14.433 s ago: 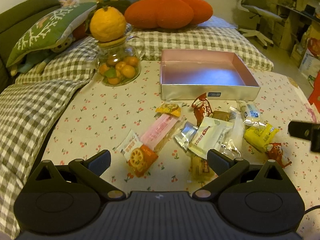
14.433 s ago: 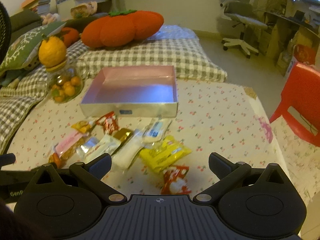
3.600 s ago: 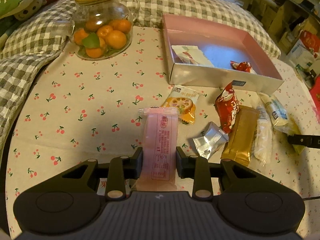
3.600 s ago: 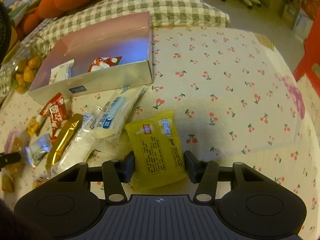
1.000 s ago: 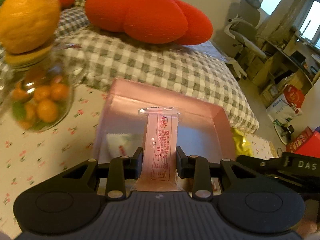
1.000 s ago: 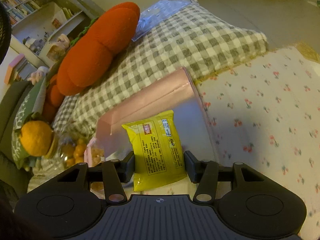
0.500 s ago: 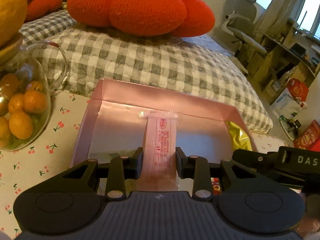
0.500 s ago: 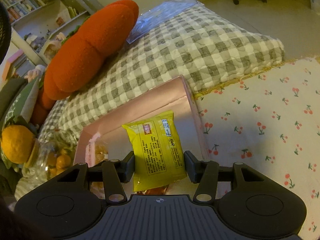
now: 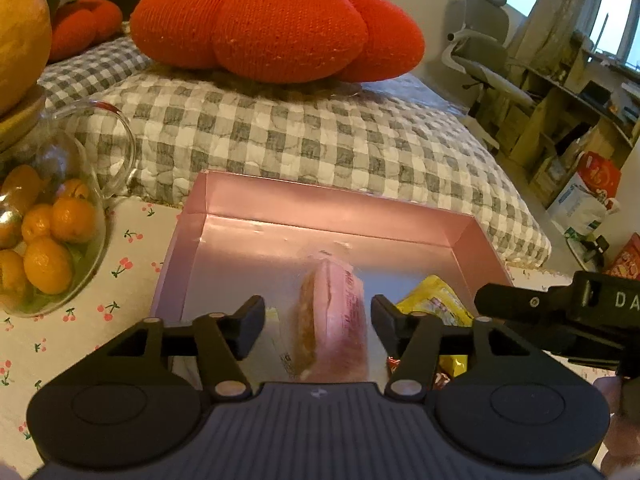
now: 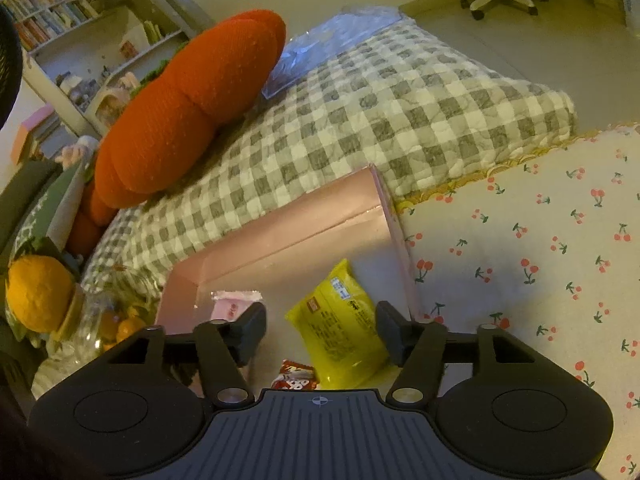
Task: Organize snacks
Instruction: 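Lower the pink bar into the box with the left tool while the right tool drops the yellow pack in, then open both tools and lift away from the box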
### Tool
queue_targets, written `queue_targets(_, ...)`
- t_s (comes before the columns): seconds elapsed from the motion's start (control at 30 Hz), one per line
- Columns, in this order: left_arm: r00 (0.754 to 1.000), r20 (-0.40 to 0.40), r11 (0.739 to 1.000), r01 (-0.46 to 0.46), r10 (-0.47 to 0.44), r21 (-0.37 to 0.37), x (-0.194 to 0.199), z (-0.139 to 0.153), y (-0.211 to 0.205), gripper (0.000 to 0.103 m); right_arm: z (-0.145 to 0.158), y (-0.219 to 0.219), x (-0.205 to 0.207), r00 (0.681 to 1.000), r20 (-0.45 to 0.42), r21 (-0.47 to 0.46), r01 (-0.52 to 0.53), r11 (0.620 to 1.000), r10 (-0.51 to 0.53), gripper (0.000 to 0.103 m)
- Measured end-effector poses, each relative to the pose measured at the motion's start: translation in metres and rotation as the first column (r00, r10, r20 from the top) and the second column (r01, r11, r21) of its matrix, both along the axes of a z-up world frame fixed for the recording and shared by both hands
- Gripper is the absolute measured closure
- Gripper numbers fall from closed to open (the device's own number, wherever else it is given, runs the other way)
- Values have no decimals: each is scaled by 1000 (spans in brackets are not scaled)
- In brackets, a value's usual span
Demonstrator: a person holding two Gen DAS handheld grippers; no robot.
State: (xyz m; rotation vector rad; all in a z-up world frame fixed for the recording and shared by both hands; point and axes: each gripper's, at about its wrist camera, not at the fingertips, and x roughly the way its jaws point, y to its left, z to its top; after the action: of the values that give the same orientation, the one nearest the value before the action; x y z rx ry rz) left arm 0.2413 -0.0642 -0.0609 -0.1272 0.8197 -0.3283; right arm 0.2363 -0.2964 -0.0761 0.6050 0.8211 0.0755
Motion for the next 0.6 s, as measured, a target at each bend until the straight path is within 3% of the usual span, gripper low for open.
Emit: queue_targets(0.6, 999, -22, 998, 30, -29, 62, -44, 40, 4, 24, 50, 2, -47, 1000, -25, -36, 12, 999, -13, 32)
